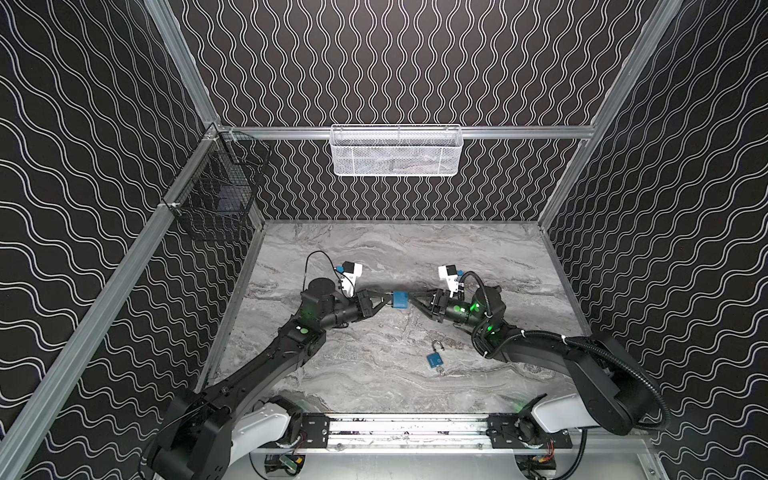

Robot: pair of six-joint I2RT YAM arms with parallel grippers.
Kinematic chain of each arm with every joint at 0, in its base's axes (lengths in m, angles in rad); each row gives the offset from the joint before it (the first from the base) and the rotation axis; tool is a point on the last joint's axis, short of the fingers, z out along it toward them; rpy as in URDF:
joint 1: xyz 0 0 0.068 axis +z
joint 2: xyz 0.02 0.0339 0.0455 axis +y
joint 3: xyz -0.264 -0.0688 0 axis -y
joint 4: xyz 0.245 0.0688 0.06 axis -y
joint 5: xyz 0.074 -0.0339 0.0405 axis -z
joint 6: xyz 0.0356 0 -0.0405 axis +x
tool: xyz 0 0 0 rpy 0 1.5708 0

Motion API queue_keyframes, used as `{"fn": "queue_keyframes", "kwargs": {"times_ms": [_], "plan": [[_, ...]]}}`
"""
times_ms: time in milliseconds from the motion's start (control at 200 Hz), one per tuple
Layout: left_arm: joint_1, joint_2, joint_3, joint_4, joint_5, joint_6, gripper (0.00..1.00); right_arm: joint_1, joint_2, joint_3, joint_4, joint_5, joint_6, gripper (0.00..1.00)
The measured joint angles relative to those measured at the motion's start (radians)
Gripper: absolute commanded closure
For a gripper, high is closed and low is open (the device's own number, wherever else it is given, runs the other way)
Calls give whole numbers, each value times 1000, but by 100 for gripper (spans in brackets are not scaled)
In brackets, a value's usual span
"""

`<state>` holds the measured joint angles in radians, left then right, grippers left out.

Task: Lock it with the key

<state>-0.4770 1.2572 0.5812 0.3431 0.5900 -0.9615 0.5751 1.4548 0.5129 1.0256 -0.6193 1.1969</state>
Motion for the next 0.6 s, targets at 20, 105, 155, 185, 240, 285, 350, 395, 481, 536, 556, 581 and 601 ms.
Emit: {"fn": "queue_keyframes", "kwargs": {"times_ms": [20,105,155,185,240,285,350,395,481,536,556,581,601], "plan": [[0,-1,0,0,0,0,100,0,2,0,5,-2,0,70],[0,-1,0,0,-2,0,100,-1,9,-1,13,-6,7,74],[0,-1,0,0,-2,0,100,-1,12,-2,13,-7,15,74],[0,-1,0,-1,-2,0,100,-1,14,-2,14,-9,14,74],[0,-1,0,-2,-2,0,100,-1,16,-2,17,-14,15,73],[0,-1,0,-2,-2,0,100,-1,18,-2,20,-18,15,70],[0,-1,0,-2,-2,0,100,0,19,-2,26,-22,18,59],[0,-1,0,-2,-3,0,100,0,19,-2,34,-25,18,55],[0,-1,0,-2,-3,0,100,0,17,-2,42,-29,18,53],[0,-1,0,-1,-3,0,100,0,13,-2,41,-29,18,52],[0,-1,0,0,-3,0,100,0,11,-2,41,-29,18,52],[0,-1,0,0,-3,0,100,0,8,-2,38,-29,17,51],[0,-1,0,2,-2,-1,100,0,5,-2,34,-29,16,50]]}}
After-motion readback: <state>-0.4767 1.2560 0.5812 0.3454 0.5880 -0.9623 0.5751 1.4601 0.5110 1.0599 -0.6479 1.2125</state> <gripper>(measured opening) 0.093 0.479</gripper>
